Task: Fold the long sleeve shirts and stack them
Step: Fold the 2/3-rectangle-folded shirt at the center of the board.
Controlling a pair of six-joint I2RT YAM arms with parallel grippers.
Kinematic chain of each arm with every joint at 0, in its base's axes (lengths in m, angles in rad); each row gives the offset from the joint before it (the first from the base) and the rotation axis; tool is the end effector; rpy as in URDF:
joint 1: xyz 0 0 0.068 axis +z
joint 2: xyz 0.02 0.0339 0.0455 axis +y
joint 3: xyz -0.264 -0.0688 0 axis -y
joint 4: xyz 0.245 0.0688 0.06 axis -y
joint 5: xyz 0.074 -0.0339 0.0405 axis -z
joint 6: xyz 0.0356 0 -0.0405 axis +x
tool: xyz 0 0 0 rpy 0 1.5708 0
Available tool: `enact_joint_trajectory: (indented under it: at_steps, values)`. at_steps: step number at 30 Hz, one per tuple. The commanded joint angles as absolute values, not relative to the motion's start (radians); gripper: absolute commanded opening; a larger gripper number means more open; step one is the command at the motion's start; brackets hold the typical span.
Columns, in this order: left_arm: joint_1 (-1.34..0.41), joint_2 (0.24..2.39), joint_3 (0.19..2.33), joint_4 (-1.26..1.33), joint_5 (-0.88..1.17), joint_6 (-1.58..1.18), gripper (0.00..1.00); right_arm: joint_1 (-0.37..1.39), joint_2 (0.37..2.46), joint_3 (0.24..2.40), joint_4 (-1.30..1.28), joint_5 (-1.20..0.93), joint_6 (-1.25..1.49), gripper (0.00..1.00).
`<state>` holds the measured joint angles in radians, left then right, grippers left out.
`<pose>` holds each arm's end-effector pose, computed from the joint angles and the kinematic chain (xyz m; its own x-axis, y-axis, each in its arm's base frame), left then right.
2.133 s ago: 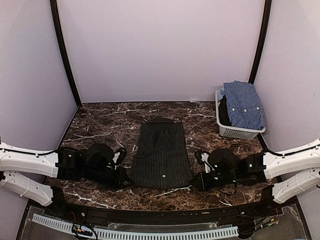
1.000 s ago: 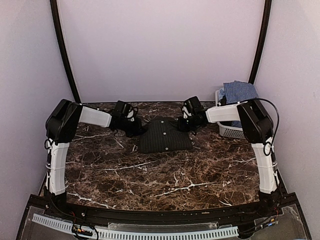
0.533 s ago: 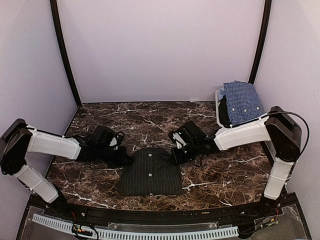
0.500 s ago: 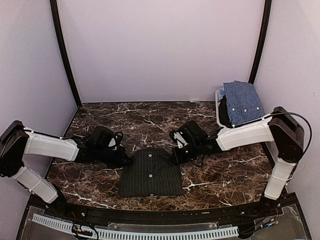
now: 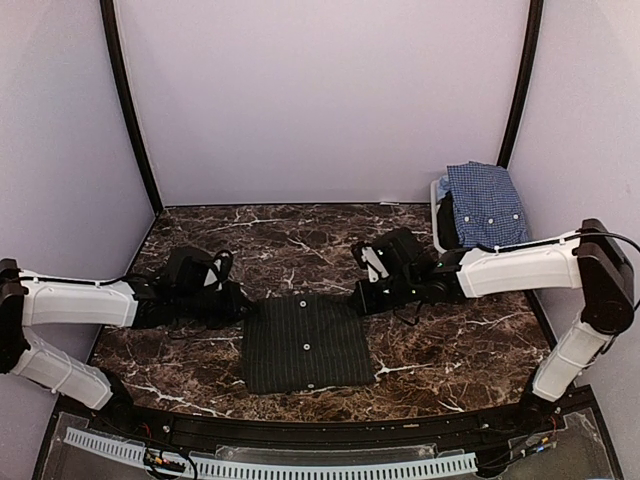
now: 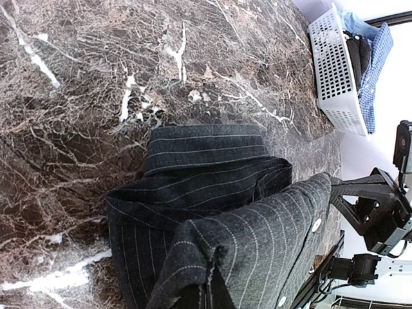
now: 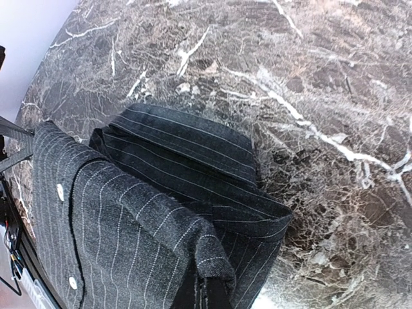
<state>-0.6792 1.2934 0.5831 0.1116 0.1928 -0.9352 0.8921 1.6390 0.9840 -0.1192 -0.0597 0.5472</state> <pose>0.2000 -0.1702 0.1917 -0.8556 -0.3244 -0.4035 0.0863 0.6792 -0.7289 0.2163 0.2716 0.1986 -0.7930 -0.1560 -0.5889 -0.4581 0.7900 0.4076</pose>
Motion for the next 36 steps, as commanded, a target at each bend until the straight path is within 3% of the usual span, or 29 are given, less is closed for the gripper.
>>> enact_joint_trajectory:
  at_steps: [1, 8, 15, 26, 28, 29, 32, 36]
  values:
    - [-0.683, 1.251, 0.613, 0.104, 0.168, -0.914, 0.00, 0.895, 1.579, 0.989, -0.110, 0.008, 0.526, 0.00]
    - [-0.654, 1.296, 0.657, 0.084, 0.164, -0.875, 0.00, 0.875, 1.613, 1.020, -0.117, 0.048, 0.516, 0.00]
    - [-0.551, 1.380, 0.684, 0.152, 0.285, -0.821, 0.00, 0.802, 1.652, 1.021, -0.060, 0.012, 0.522, 0.00]
    - [-0.450, 1.680, 0.885, 0.217, 0.376, -0.707, 0.01, 0.679, 1.841, 1.123, 0.018, -0.041, 0.508, 0.00]
    - [-0.430, 1.760, 0.941, 0.225, 0.399, -0.689, 0.10, 0.655, 1.885, 1.164, 0.018, -0.044, 0.497, 0.00]
    - [-0.416, 1.805, 0.981, 0.218, 0.402, -0.685, 0.24, 0.644, 1.909, 1.191, 0.010, -0.049, 0.491, 0.08]
    - [-0.392, 1.845, 1.051, 0.203, 0.425, -0.678, 0.48, 0.631, 1.957, 1.298, -0.095, -0.039, 0.464, 0.26]
    - [-0.388, 1.824, 1.124, 0.151, 0.423, -0.644, 0.57, 0.653, 1.926, 1.325, -0.138, -0.007, 0.446, 0.47]
